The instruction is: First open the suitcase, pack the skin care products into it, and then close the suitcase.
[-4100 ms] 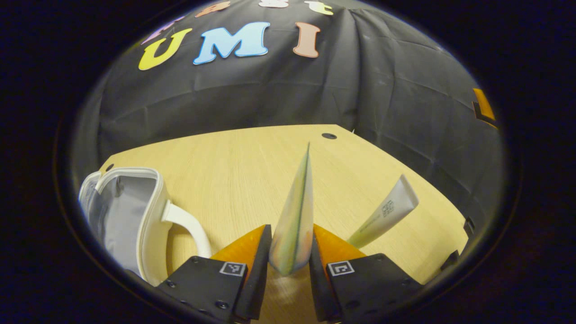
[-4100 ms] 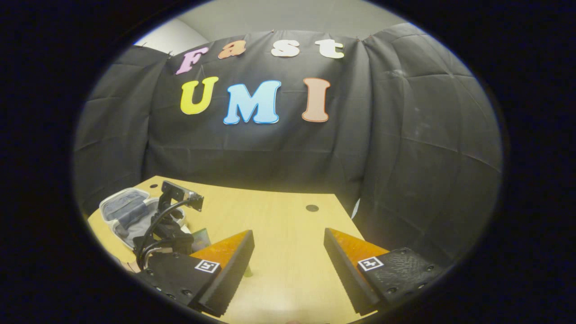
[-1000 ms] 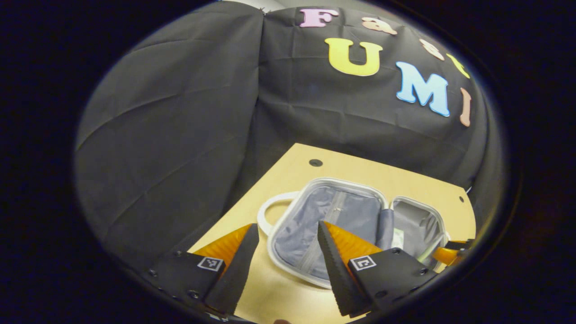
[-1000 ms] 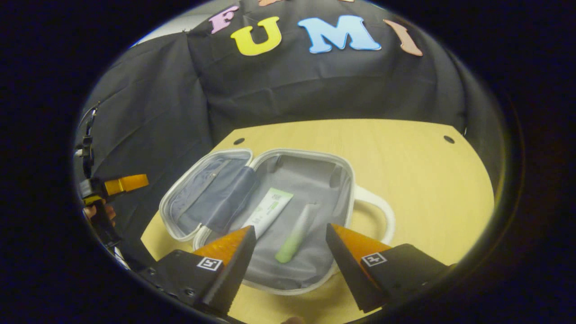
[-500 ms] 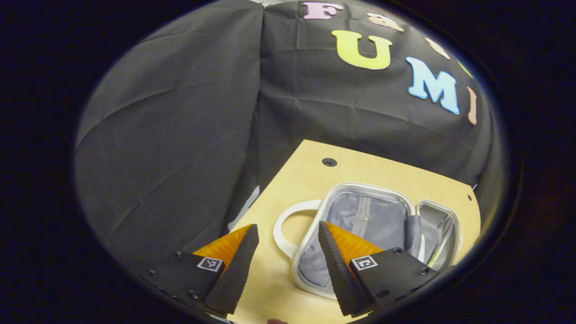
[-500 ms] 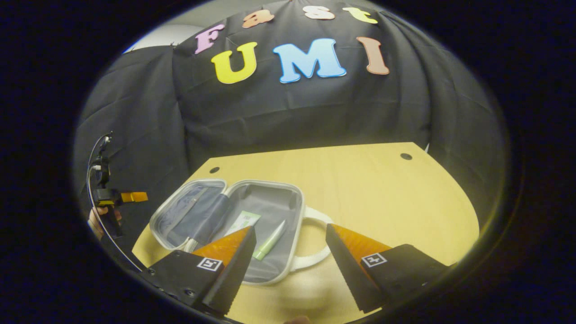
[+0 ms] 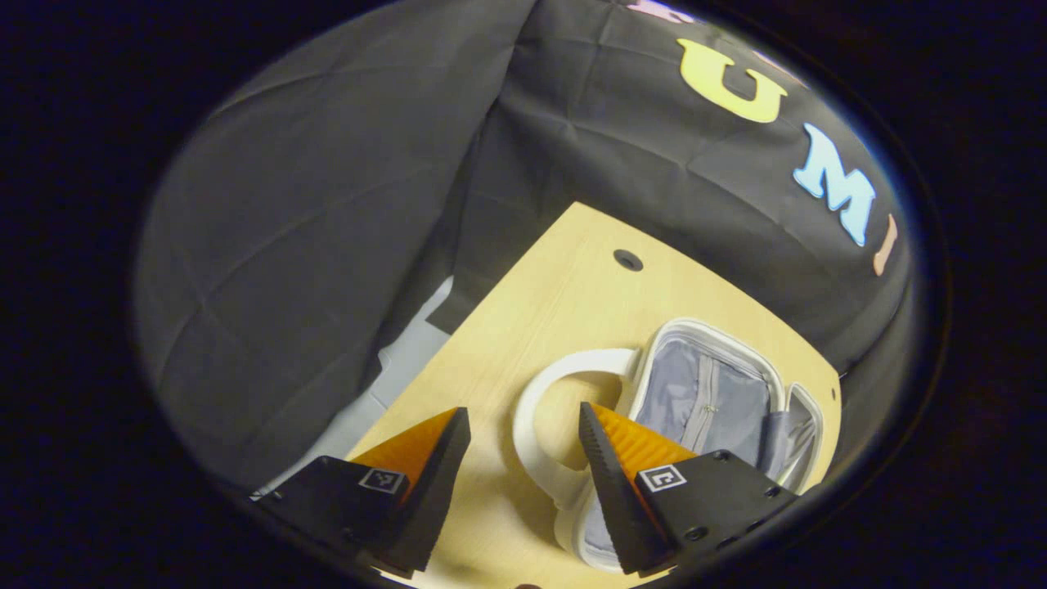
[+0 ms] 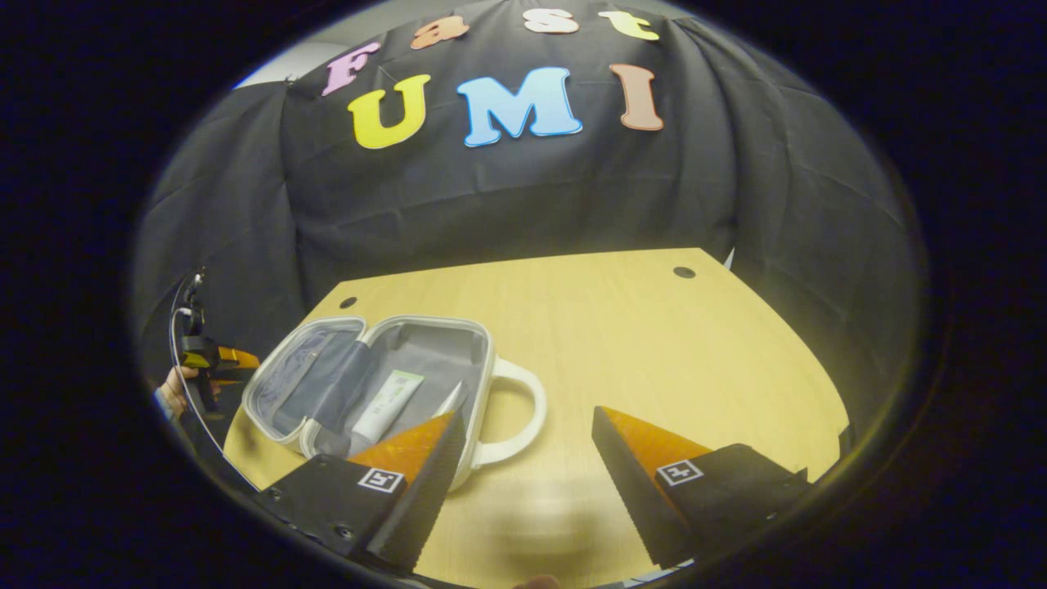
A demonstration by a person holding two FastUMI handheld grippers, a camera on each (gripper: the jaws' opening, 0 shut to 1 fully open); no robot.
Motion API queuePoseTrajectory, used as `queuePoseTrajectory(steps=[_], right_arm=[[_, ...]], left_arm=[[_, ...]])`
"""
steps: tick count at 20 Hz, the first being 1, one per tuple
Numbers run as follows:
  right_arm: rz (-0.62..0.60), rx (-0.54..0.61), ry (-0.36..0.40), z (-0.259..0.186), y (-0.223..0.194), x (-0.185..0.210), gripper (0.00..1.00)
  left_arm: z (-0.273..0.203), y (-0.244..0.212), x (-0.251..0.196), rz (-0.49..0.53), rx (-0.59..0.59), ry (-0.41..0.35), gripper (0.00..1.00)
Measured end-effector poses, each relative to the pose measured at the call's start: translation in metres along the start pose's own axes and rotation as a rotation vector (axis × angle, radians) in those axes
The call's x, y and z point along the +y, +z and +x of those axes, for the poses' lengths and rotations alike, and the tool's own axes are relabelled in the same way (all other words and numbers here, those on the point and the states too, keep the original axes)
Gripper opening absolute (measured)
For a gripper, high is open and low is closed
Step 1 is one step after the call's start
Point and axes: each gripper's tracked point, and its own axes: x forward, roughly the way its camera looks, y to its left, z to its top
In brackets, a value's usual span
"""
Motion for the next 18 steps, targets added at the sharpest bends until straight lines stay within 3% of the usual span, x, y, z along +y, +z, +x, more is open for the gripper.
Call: queuePoseTrajectory(steps=[6,9,10,11,12,15,18], right_arm=[[0.005,0.003,-0.04,-0.006,0.0,-0.012,0.96],[0.014,0.003,-0.05,-0.007,0.0,-0.014,0.96],[0.016,0.003,-0.05,-0.007,0.0,-0.015,0.96],[0.018,0.004,-0.049,-0.007,0.0,-0.015,0.96],[0.02,0.005,-0.049,-0.007,0.0,-0.014,0.96],[0.018,0.007,-0.039,-0.007,-0.001,-0.012,0.95],[0.019,0.003,-0.031,-0.009,0.0,-0.012,0.96]], left_arm=[[0.024,-0.009,0.007,-0.196,0.041,-0.082,0.83],[0.034,-0.015,-0.003,-0.246,0.063,-0.117,0.36],[0.036,-0.017,-0.004,-0.249,0.066,-0.116,0.36],[0.035,-0.018,0.0,-0.232,0.066,-0.1,0.26],[0.031,-0.018,-0.003,-0.257,0.057,-0.115,0.27],[0.026,-0.003,-0.002,-0.277,0.057,-0.136,0.14],[0.005,0.011,-0.016,-0.284,0.032,-0.165,0.08]])
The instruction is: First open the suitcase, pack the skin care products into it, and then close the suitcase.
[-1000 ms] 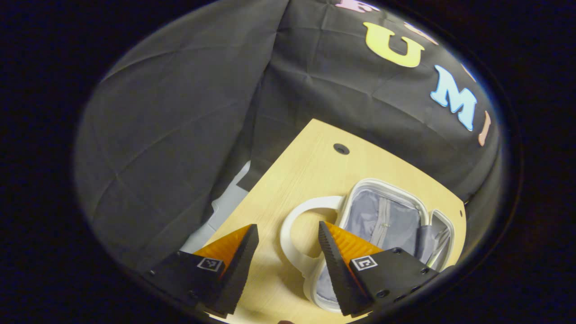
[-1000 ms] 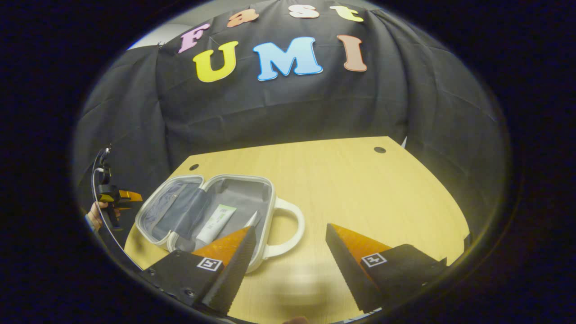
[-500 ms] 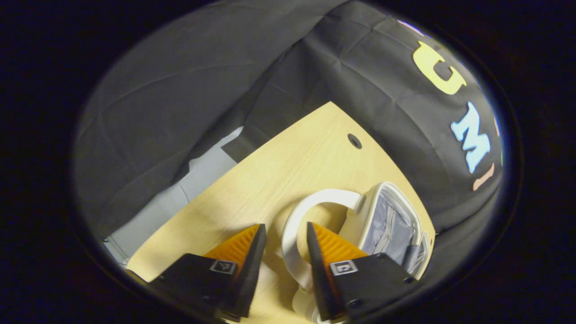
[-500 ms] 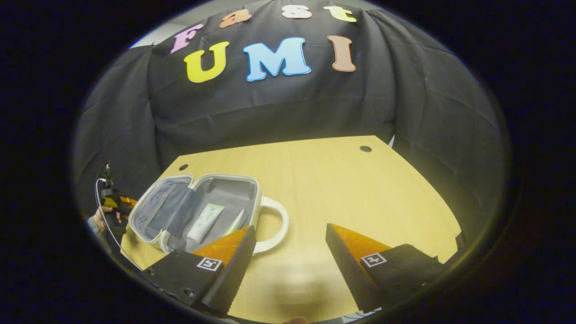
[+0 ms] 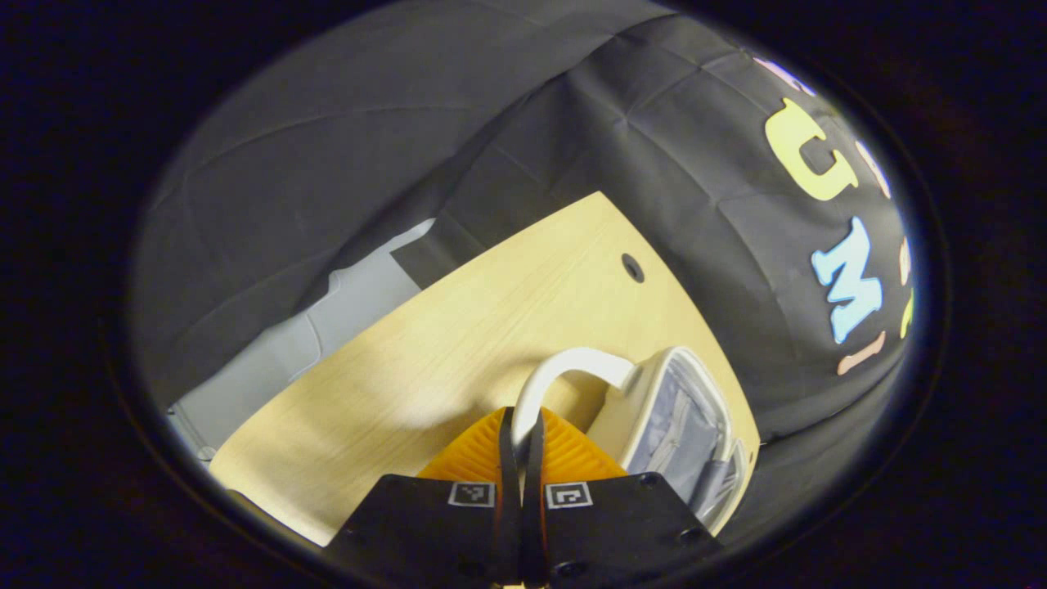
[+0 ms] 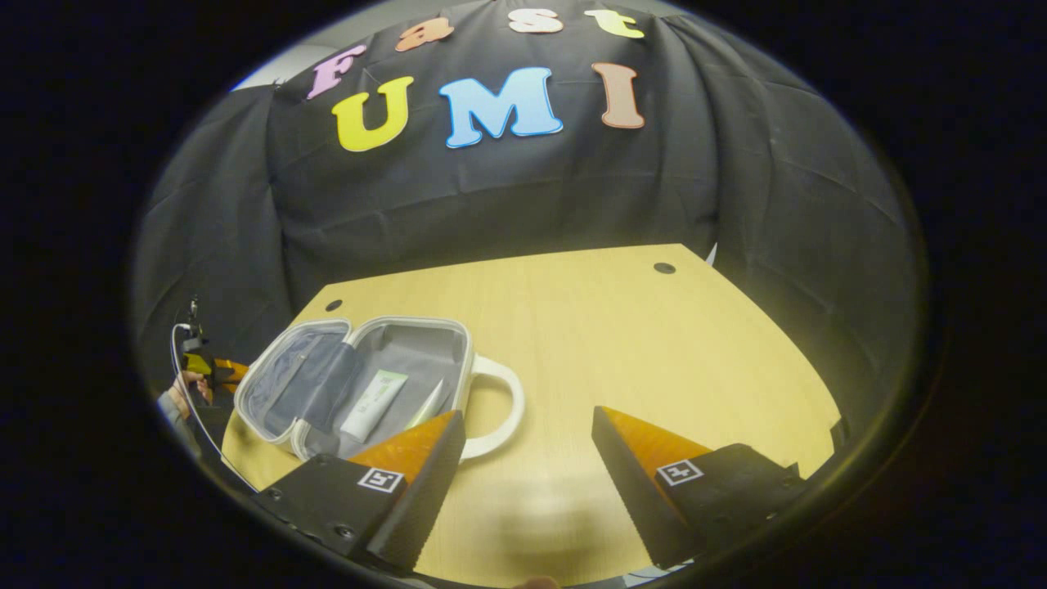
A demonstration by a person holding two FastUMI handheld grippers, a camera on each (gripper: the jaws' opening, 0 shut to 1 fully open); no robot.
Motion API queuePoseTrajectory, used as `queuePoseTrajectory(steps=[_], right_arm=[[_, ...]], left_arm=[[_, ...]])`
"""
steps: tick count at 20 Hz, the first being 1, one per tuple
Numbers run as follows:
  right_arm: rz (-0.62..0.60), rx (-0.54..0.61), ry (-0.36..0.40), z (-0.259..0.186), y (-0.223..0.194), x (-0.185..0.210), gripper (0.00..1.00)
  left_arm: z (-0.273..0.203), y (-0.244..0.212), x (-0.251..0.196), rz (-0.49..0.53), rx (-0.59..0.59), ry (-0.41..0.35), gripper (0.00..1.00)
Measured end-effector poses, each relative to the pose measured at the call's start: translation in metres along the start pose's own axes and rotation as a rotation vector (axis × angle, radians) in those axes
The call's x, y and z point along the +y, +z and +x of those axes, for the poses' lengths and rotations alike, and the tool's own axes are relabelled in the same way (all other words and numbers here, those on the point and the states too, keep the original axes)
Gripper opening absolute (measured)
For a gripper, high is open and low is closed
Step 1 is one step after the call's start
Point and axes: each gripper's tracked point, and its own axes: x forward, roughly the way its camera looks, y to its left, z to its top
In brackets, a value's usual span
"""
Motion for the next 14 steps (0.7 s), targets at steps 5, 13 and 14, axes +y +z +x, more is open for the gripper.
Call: queuePoseTrajectory(steps=[5,13,14], right_arm=[[0.023,-0.023,0.018,-0.002,0.007,-0.004,0.96],[0.05,-0.093,0.049,-0.01,0.027,-0.025,0.9],[0.056,-0.103,0.051,-0.011,0.032,-0.03,0.9]], left_arm=[[-0.069,0.029,-0.067,0.083,-0.089,-0.087,0.08],[-0.17,0.003,-0.26,0.306,-0.184,-0.28,0.08],[-0.177,-0.01,-0.285,0.338,-0.186,-0.301,0.08]])
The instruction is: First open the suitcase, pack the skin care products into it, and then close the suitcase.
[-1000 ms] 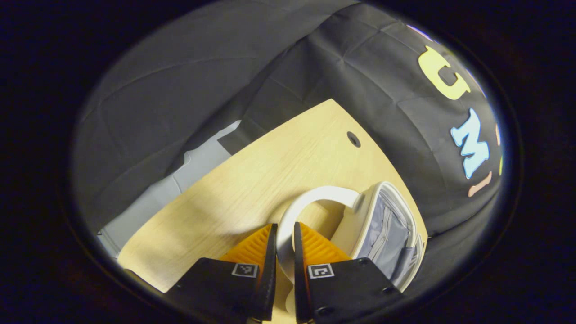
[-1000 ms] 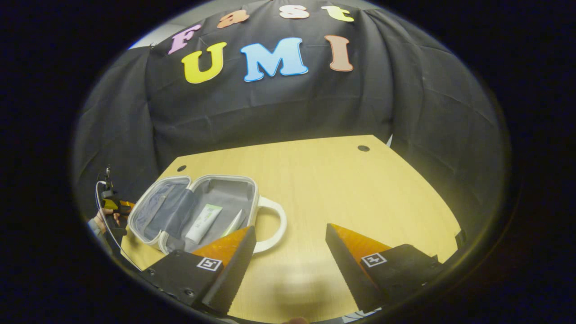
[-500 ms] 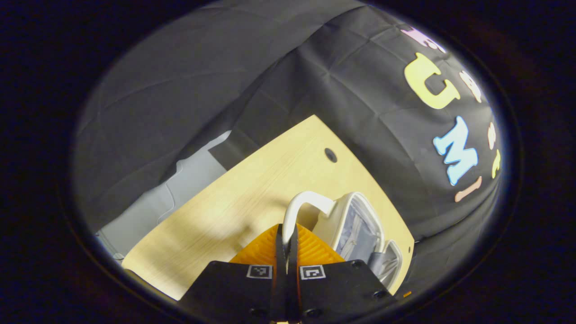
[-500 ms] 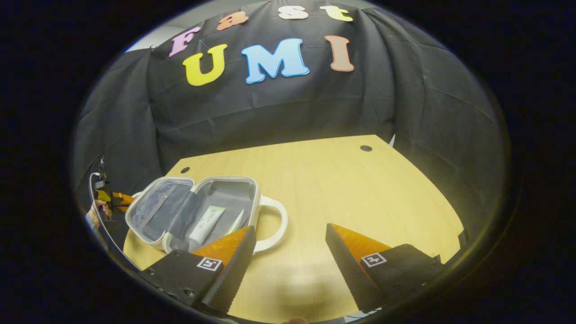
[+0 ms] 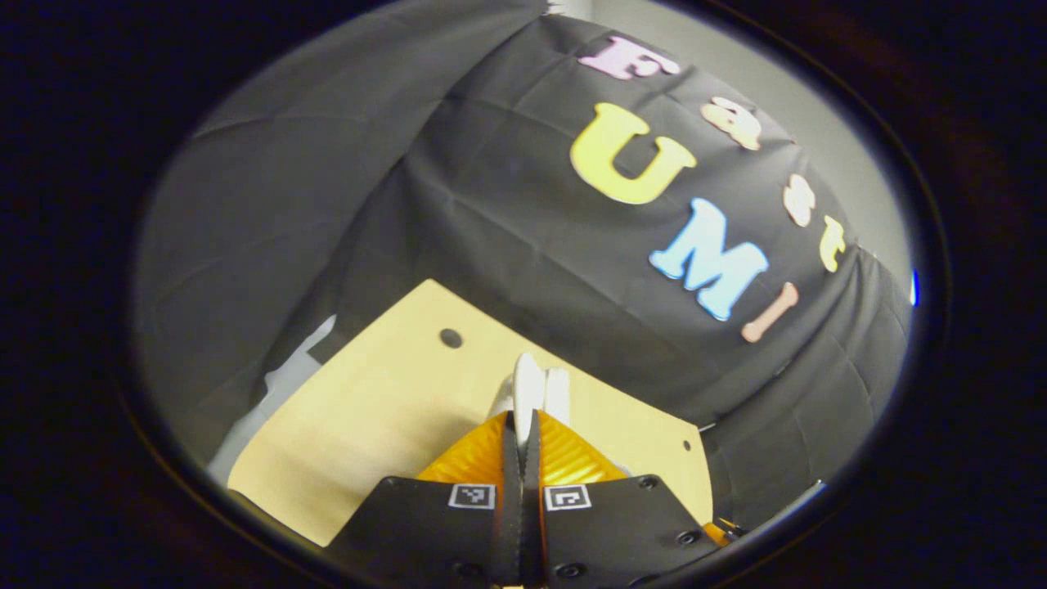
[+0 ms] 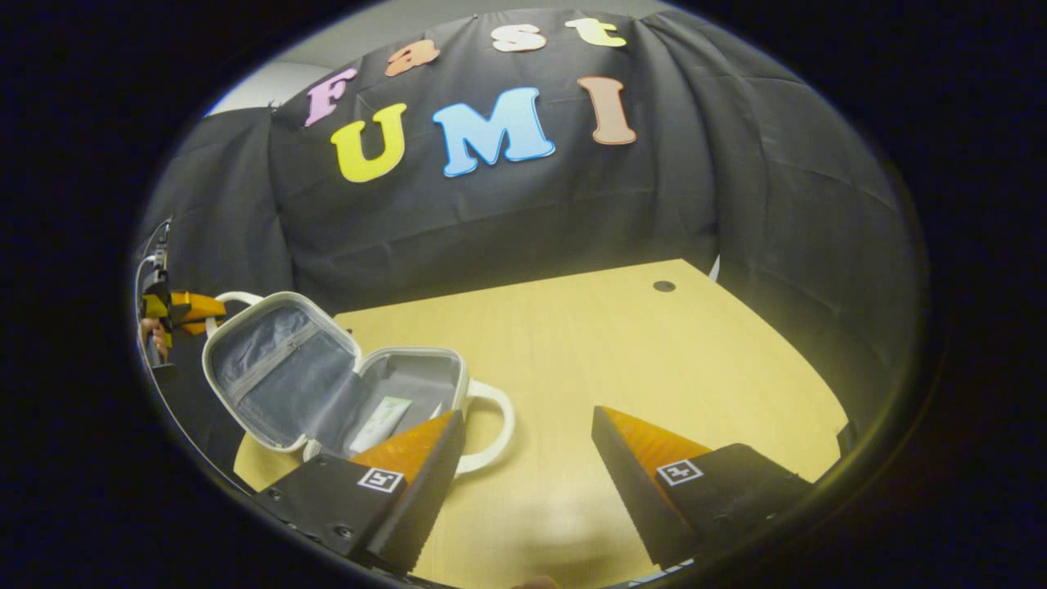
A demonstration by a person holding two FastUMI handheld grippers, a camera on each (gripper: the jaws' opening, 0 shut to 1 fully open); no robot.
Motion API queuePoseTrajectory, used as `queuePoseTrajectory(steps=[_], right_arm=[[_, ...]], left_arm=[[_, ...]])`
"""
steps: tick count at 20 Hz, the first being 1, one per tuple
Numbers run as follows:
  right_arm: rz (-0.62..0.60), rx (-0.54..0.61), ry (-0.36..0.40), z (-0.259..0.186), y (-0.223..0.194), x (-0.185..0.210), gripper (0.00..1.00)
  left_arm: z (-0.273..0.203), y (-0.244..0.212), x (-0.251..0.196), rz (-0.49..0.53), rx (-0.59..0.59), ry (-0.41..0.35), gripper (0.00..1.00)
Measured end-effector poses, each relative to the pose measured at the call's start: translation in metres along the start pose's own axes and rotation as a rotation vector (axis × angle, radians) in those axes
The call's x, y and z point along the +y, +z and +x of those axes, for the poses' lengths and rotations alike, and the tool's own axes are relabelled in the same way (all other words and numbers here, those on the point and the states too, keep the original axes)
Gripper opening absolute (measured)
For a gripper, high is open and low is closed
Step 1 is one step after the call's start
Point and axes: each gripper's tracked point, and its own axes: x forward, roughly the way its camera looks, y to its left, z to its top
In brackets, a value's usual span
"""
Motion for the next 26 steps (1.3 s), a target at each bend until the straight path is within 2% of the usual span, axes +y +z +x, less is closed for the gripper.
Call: queuePoseTrajectory(steps=[1,6,11,12,13,17,20,23,26], right_arm=[[0.005,-0.009,0.003,-0.001,0.003,-0.005,0.95],[0.0,-0.043,-0.007,-0.001,0.019,-0.042,0.96],[-0.052,-0.066,0.01,-0.004,0.031,-0.074,0.96],[-0.058,-0.069,0.02,-0.004,0.032,-0.079,0.9],[-0.067,-0.071,0.031,-0.002,0.033,-0.082,0.96],[-0.112,-0.081,0.077,-0.008,0.03,-0.097,0.95],[-0.136,-0.086,0.119,-0.015,0.029,-0.108,0.95],[-0.163,-0.077,0.164,-0.019,0.025,-0.114,0.95],[-0.166,-0.076,0.17,-0.024,0.026,-0.121,0.95]], left_arm=[[-0.004,-0.007,-0.027,0.03,-0.001,-0.024,0.08],[0.007,-0.07,-0.142,0.121,0.038,-0.114,0.08],[0.035,-0.157,-0.215,0.172,0.11,-0.14,0.08],[0.04,-0.176,-0.226,0.185,0.128,-0.136,0.08],[0.047,-0.192,-0.234,0.204,0.145,-0.132,0.08],[0.082,-0.273,-0.255,0.262,0.204,-0.099,0.08],[0.103,-0.327,-0.26,0.322,0.244,-0.046,0.08],[0.114,-0.354,-0.249,0.429,0.249,0.014,0.08],[0.122,-0.373,-0.243,0.487,0.244,0.049,0.08]])
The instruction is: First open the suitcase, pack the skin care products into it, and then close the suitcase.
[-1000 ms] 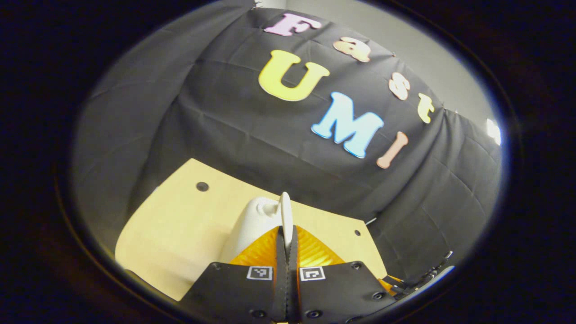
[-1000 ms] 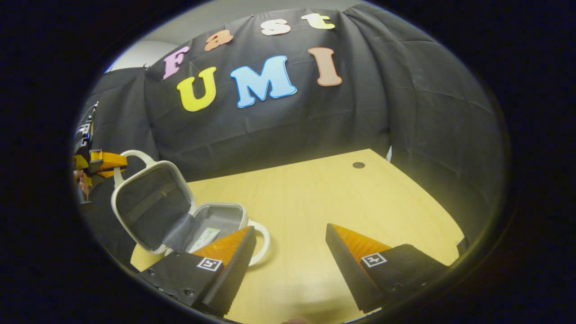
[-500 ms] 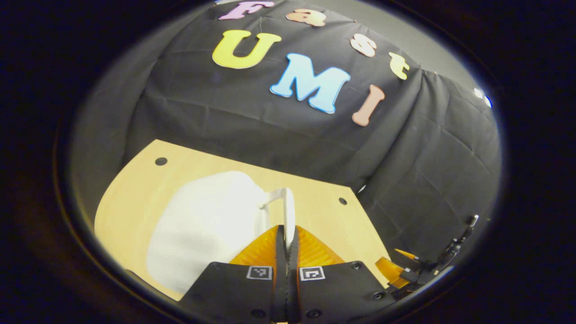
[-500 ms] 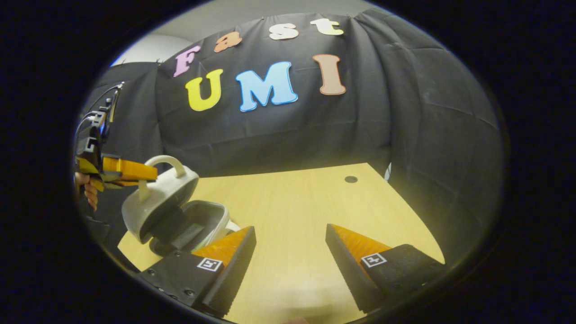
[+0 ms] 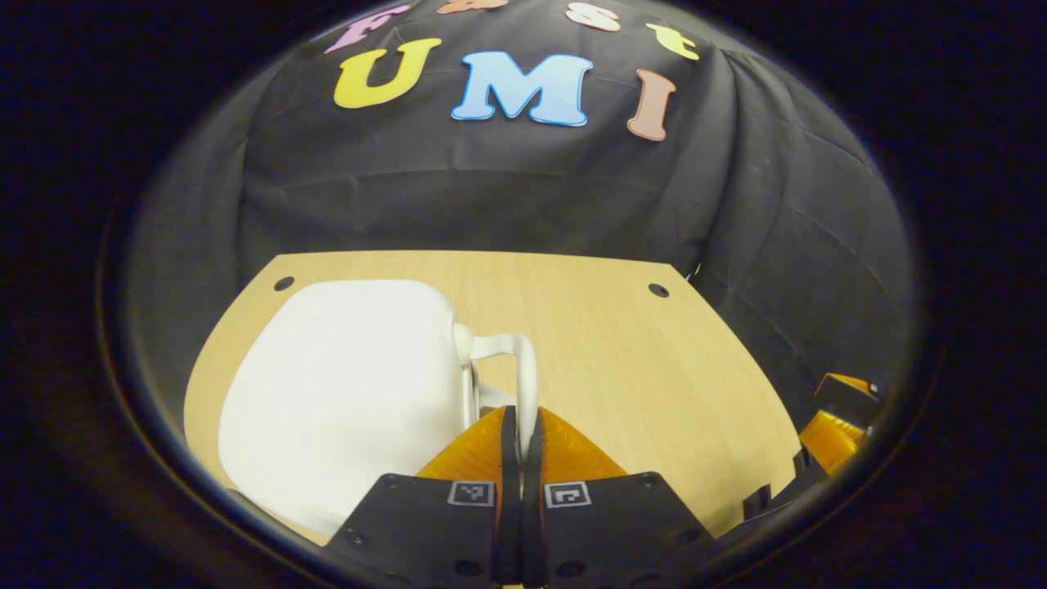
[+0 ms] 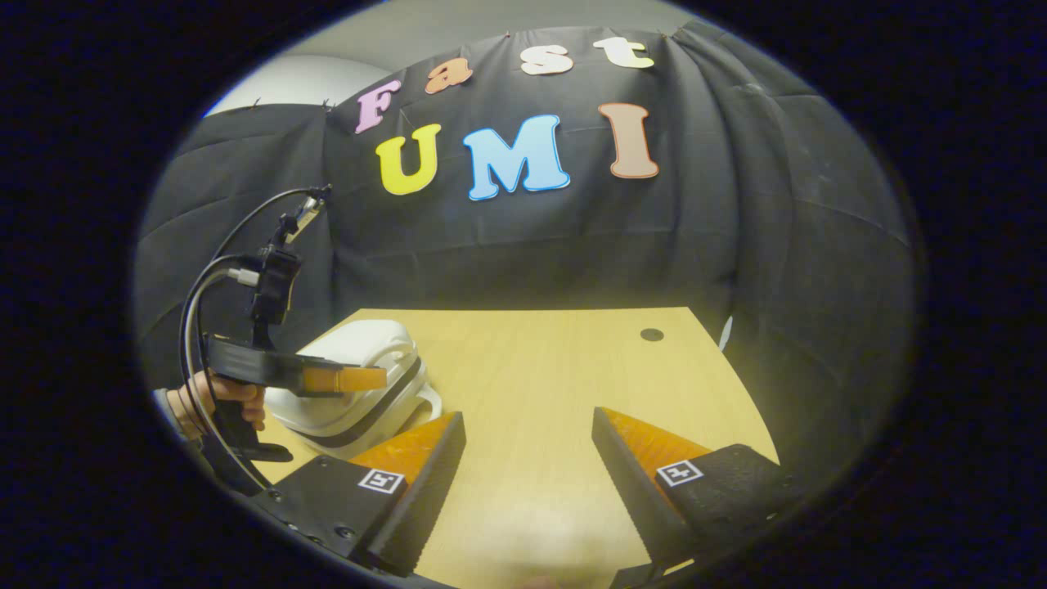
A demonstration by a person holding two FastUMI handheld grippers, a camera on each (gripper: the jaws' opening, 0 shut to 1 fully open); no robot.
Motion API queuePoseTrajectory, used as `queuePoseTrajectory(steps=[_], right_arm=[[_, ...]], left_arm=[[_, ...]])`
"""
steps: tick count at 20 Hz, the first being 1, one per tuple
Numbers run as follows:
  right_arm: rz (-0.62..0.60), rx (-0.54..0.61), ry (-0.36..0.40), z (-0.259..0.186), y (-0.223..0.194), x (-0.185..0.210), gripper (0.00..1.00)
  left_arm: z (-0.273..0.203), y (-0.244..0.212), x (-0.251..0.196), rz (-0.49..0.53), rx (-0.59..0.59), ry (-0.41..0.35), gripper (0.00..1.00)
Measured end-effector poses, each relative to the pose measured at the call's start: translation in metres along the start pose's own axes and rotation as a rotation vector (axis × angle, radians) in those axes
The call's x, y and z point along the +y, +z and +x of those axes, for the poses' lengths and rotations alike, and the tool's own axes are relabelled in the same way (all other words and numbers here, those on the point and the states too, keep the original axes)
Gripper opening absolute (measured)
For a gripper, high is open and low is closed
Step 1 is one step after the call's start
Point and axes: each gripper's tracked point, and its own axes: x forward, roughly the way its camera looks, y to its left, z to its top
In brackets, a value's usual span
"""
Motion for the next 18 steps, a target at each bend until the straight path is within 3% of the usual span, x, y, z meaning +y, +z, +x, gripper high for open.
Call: queuePoseTrajectory(steps=[6,8,9,10,11,12,13,15,16,18], right_arm=[[0.002,-0.003,-0.047,-0.007,0.0,-0.001,0.95],[-0.003,-0.006,-0.067,-0.009,0.002,-0.002,0.96],[-0.004,-0.016,-0.075,-0.01,0.006,0.0,0.96],[-0.007,-0.026,-0.086,-0.012,0.009,0.002,0.95],[-0.012,-0.034,-0.097,-0.013,0.012,0.003,0.96],[-0.02,-0.045,-0.11,-0.016,0.016,0.004,0.95],[-0.026,-0.058,-0.12,-0.018,0.022,0.006,0.95],[-0.038,-0.093,-0.136,-0.024,0.031,0.01,0.95],[-0.041,-0.123,-0.141,-0.029,0.038,0.012,0.9],[-0.053,-0.198,-0.152,-0.04,0.053,0.012,0.96]], left_arm=[[0.014,-0.023,-0.013,0.02,0.018,-0.025,0.2],[0.011,-0.018,-0.017,-0.019,-0.008,-0.056,0.36],[0.003,-0.009,-0.015,-0.032,-0.043,-0.06,0.45],[-0.004,0.0,-0.013,-0.03,-0.073,-0.056,0.45],[-0.013,0.009,-0.013,-0.025,-0.113,-0.054,0.6],[-0.024,0.02,-0.013,-0.012,-0.155,-0.044,0.65],[-0.039,0.031,-0.012,0.002,-0.206,-0.031,0.84],[-0.077,0.06,-0.015,0.029,-0.334,-0.011,0.88],[-0.098,0.074,-0.018,0.042,-0.398,0.001,0.9],[-0.137,0.093,-0.027,0.073,-0.496,0.021,0.92]])
